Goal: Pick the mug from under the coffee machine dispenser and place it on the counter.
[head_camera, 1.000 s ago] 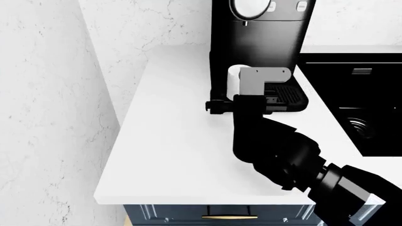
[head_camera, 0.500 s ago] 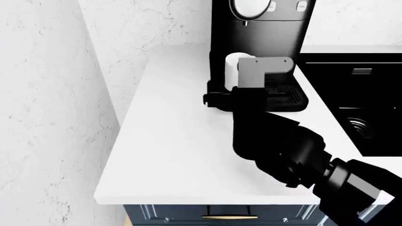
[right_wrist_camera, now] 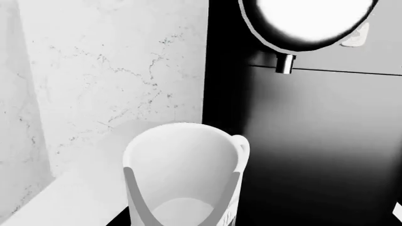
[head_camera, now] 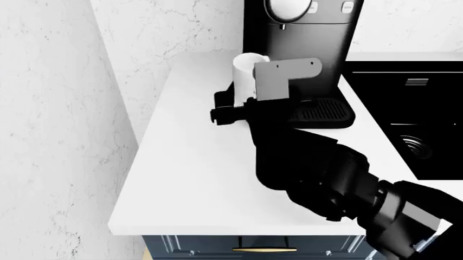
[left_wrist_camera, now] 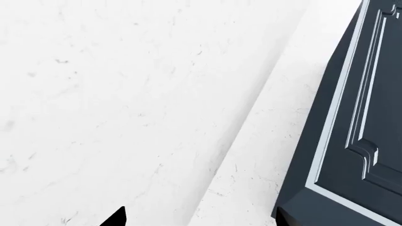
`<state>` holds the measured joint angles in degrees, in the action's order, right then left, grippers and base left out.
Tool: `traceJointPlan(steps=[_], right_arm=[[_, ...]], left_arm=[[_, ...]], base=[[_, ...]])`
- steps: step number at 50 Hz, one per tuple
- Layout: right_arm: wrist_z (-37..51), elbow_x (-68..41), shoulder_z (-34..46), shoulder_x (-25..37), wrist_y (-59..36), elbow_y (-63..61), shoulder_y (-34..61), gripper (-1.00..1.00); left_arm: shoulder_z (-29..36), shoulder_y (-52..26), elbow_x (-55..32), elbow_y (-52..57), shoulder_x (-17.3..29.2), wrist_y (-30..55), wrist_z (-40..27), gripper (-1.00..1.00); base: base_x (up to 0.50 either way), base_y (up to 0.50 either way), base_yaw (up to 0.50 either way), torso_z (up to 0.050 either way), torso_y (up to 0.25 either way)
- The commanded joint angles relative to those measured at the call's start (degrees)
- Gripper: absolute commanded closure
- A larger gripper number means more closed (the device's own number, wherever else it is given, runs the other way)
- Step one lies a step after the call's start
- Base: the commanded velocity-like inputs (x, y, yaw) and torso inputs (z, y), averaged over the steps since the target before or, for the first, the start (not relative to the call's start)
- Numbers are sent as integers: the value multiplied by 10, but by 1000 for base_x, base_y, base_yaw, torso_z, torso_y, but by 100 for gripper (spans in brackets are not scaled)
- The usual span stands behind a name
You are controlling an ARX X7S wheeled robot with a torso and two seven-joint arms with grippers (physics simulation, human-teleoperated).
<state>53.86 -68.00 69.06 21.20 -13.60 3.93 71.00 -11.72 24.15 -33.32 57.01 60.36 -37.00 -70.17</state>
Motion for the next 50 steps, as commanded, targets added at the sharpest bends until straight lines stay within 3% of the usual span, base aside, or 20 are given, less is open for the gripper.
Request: traceJointPlan(steps=[1, 20, 50], right_arm=[[10, -6, -6, 13, -27, -86, 24, 100], [6, -10, 9, 43, -57, -169, 41, 100], [-30, 30, 49, 69, -36, -225, -19, 100]], left_arm=[[-6, 6, 0, 4, -1, 1, 0, -100], [-3, 0, 0, 3, -1, 5, 0, -100], [2, -3, 3, 4, -3, 10, 1, -100]], base=[[0, 0, 0, 0, 0], [0, 0, 0, 0, 0], [0, 0, 0, 0, 0]])
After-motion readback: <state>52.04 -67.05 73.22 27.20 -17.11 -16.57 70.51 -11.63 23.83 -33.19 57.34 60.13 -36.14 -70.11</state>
